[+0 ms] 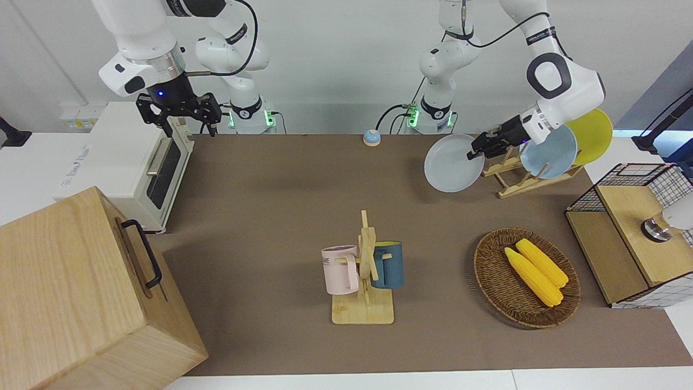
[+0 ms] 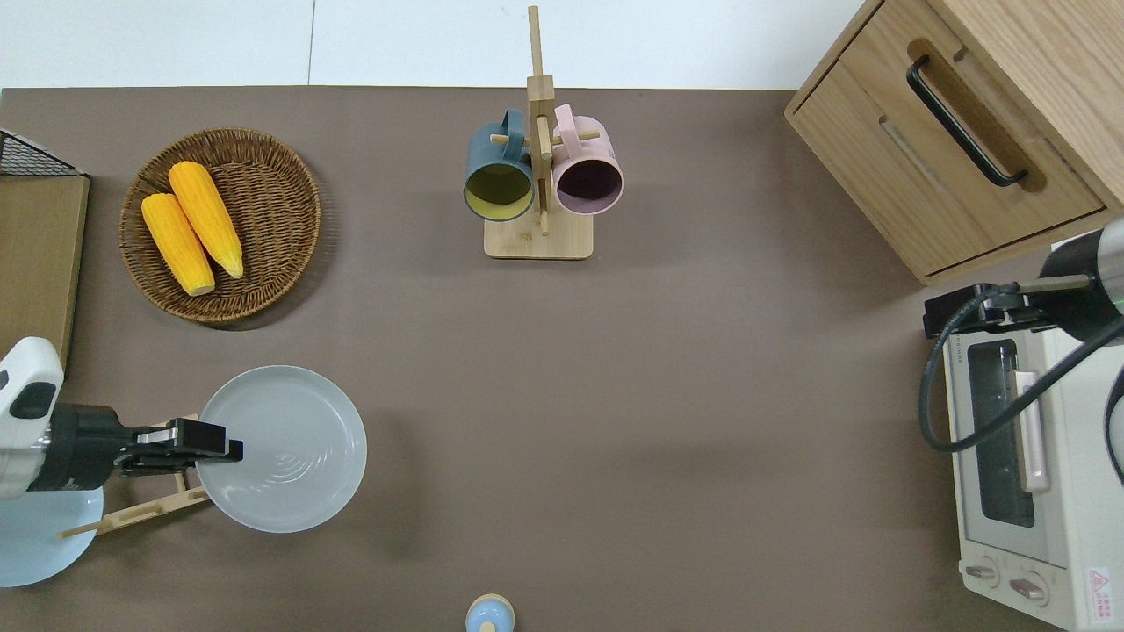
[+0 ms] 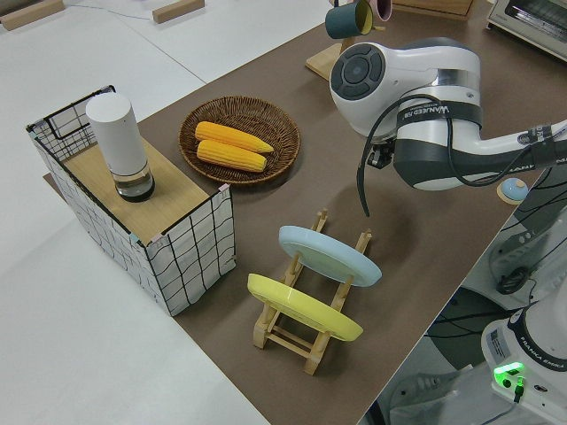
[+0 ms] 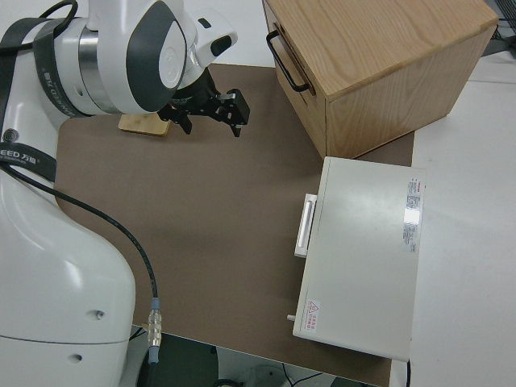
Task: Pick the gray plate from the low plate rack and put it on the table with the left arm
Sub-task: 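Lower the gray plate flat onto the table and release it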
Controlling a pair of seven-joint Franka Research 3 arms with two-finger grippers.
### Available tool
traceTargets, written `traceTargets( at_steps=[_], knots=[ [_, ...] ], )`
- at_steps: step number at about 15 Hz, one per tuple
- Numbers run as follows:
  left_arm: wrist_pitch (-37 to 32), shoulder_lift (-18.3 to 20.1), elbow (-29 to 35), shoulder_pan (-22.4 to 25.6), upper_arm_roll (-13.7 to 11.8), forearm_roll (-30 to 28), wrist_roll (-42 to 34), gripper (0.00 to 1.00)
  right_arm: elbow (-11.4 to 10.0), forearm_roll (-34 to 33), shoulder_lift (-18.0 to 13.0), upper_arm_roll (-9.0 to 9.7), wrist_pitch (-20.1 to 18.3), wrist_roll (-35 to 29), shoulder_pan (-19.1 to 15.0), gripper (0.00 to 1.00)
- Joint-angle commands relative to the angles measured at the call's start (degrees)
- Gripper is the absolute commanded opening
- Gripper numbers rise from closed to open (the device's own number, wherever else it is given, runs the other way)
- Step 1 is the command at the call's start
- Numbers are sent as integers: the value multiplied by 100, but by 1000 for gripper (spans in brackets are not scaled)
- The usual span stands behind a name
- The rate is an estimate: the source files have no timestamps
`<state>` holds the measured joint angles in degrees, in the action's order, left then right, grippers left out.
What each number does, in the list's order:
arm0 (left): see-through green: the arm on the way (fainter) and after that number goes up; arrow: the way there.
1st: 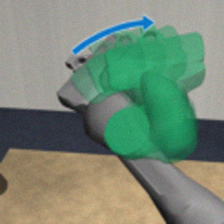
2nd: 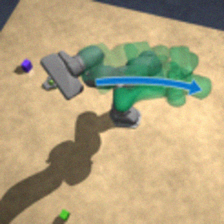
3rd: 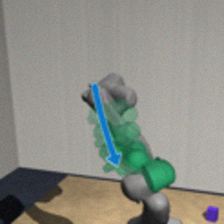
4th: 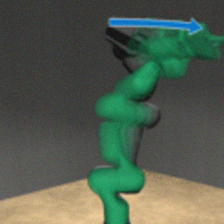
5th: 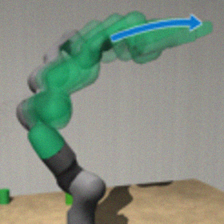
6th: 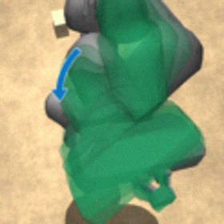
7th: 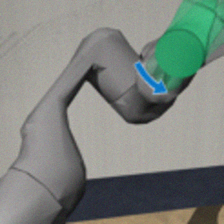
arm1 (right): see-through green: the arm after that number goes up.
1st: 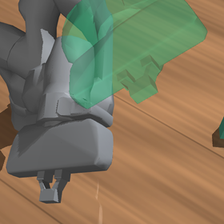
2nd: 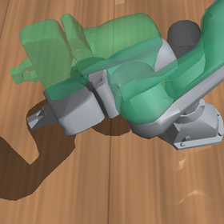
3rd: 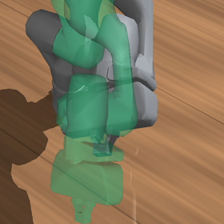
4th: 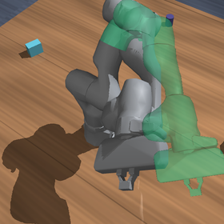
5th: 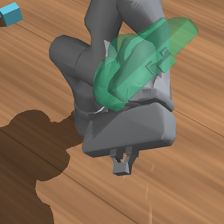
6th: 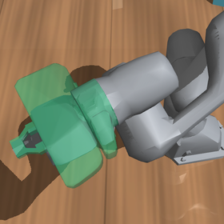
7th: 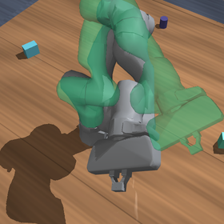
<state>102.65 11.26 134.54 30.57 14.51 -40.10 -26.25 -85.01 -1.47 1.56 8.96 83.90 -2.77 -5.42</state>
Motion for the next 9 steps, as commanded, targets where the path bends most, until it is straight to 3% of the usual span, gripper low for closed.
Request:
traceTargets(
  at_steps=[1,9],
  knots=[
    [395,43,380,2,8,-217,-416,0,37,15,2,-34,-5,-22,41,983],
    [897,43,732,-200,122,-569,-416,0,37,15,2,-34,-5,-22,41,983]
  ],
)
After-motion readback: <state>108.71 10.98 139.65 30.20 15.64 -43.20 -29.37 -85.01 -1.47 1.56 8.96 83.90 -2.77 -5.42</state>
